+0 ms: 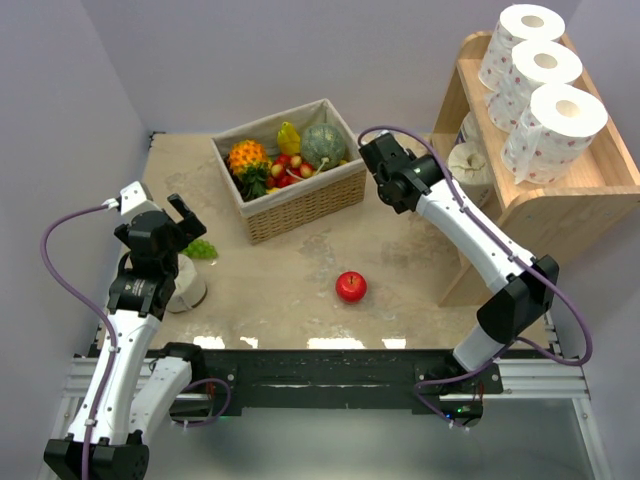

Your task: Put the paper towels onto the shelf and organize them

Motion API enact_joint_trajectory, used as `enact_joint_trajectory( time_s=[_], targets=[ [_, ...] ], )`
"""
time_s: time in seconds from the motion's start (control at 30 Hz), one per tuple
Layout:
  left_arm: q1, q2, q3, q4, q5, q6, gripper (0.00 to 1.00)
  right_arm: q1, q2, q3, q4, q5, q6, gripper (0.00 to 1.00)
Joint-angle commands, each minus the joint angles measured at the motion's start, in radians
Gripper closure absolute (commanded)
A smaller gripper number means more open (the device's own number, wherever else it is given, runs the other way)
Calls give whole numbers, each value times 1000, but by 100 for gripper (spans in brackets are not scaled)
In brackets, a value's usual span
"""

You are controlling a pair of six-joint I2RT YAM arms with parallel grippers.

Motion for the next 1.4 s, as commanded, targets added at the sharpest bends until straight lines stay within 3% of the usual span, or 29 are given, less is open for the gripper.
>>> enact_joint_trajectory(
  time_s=[0.0,0.27,0.83,1.13,1.37],
  targets=[
    [-11,-7,-4,45,0,19,0,-46,-30,-21,54,45,-13,70],
    [-11,-9,-6,44,-4,19,0,-135,-49,-48,112,45,-38,70],
    [-11,-9,-4,44,-13,20,0,-190,-17,-57,138,62,-24,69],
    [-18,-12,-6,41,-26,20,0,-184,-45,-31,149,-13,-36,68],
    [-38,-15,-7,21,-110,-9,0,-75,-115,-11,166,-139,-49,61]
  ],
)
